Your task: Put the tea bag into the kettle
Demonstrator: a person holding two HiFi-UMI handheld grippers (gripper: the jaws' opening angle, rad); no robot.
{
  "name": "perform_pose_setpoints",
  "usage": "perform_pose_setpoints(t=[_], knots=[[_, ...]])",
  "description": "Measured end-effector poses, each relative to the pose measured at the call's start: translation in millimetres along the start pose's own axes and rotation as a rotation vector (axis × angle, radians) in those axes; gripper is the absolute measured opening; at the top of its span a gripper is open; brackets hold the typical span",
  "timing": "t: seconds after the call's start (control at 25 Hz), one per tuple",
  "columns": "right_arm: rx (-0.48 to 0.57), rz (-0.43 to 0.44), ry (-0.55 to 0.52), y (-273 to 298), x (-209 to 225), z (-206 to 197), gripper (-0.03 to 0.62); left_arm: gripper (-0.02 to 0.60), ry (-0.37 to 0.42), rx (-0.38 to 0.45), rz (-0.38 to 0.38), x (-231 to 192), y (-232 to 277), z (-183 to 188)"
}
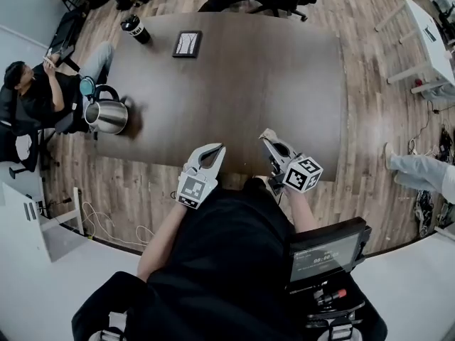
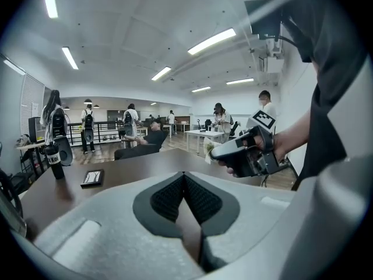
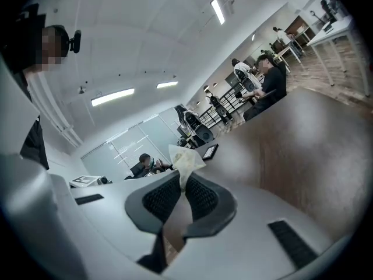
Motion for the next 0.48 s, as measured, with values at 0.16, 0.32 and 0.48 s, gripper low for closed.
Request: perform_pose_setpoints(t=[0.16,0.32,0.48], knots=[[0.033,0.022,0.012,-2.5,-9.0,-8.1,0.031,0.002,-0.013,-0.010,-0.019,6.4,-3.5,-5.8],[0.063,0.013,0.037,-15.6,-15.9,-12.3,0.031,0.002,-0.008,-0.015,-0.038,17.6,-5.5,-4.0],[0.084,0.035,0.040,-11.1,-17.2,-4.6,0.031,0.002,0.003,0.003,-0.030,11.8,-0.7,1.3]])
Point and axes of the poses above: the fingertips, and each gripper's own axes: y forward along the fingers, x to its right, z out of its top, the point moved 6 cm from there along -y, backward along the fingers, and after that the axes turned 1 degree about x, right-handed, at the moved point
